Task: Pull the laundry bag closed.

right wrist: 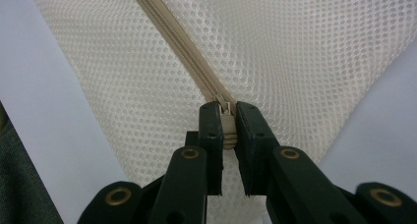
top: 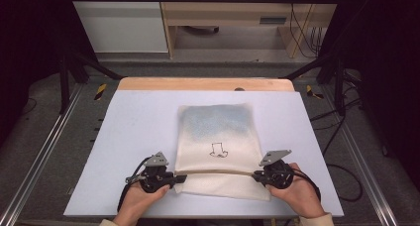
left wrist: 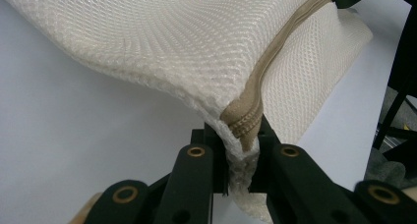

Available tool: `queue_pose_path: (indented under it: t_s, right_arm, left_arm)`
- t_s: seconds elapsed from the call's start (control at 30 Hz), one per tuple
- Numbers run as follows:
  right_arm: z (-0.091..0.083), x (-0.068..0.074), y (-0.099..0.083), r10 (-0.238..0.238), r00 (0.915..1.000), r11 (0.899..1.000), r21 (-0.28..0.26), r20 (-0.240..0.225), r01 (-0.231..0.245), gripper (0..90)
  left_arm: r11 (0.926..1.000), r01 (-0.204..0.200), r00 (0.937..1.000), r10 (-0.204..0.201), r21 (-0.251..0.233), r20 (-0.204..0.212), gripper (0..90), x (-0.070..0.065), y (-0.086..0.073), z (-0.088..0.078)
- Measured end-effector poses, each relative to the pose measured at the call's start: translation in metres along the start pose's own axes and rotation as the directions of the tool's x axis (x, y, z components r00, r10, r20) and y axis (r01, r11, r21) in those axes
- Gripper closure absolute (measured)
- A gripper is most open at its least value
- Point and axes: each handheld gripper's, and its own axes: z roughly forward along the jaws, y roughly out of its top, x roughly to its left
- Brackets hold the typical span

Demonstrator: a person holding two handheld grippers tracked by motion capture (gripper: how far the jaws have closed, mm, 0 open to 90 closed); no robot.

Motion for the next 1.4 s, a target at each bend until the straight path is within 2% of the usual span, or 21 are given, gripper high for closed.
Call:
queue_pose_path:
  t_s: [0.43,1.17,1.4]
  right_arm:
    - [-0.002,-0.004,-0.008,0.012,0.9999,1.0,0.0,0.008,-0.012,82.2]
    - [-0.004,-0.006,-0.013,0.023,0.9997,1.0,0.005,0.01,-0.023,82.2]
    - [-0.005,-0.005,-0.015,0.027,0.9996,1.0,-0.008,0.006,-0.027,82.2]
  left_arm:
    - [1.0,0.003,1.0,-0.003,-0.004,-0.001,83.0,0.0,0.0,0.0]
    - [1.0,0.005,1.0,-0.005,-0.004,0.003,83.0,0.001,0.0,0.0]
    - [1.0,0.006,1.0,-0.006,-0.004,0.004,83.0,0.0,0.0,0.0]
